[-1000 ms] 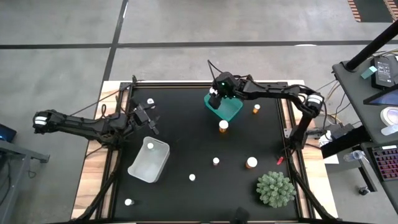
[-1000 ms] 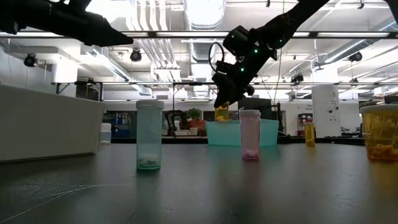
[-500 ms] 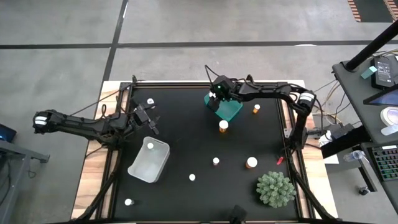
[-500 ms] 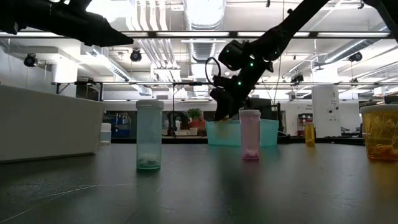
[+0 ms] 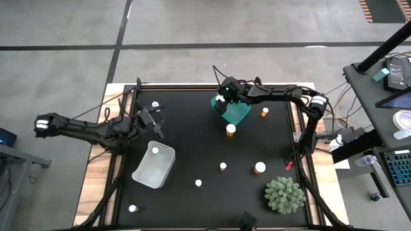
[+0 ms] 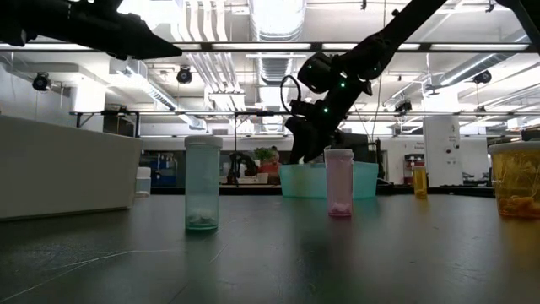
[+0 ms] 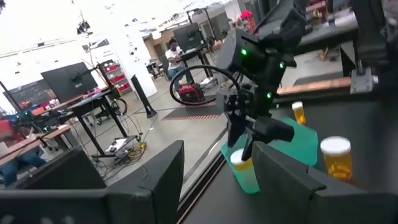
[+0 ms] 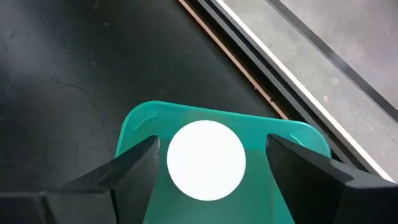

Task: Pick and place medicine bottles into bin by pill shape (circle, oval)
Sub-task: Put the top transparent capsule bottle into the blue bin

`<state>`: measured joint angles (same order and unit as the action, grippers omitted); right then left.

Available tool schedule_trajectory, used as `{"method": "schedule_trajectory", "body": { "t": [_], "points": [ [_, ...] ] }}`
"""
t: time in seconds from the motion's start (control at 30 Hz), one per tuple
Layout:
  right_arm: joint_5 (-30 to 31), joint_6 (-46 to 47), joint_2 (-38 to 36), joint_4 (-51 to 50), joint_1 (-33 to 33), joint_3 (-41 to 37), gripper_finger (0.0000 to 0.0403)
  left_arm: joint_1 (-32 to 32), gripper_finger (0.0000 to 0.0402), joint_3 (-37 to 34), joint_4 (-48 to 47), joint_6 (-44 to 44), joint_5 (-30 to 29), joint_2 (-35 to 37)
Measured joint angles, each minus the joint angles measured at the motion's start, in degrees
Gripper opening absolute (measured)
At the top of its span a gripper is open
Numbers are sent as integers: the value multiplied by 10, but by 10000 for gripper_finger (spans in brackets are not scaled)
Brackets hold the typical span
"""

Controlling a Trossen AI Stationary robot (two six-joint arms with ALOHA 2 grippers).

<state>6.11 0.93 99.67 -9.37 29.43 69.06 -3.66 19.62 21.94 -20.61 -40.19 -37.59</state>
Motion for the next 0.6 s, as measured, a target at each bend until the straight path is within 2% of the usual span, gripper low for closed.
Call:
{"method": "schedule_trajectory", "body": {
  "t": [0.3, 0.47, 0.6],
  "points": [
    [1, 9, -68, -52, -14, -9, 306, 0, 173, 0, 2, 68, 0, -27],
    [0, 11, -135, -33, -50, -72, 299, 1, 173, 21, 0, 130, -37, -59],
    [-1, 21, -201, 10, -77, -134, 292, 10, 172, 51, -5, 143, -64, -84]
  ]
}}
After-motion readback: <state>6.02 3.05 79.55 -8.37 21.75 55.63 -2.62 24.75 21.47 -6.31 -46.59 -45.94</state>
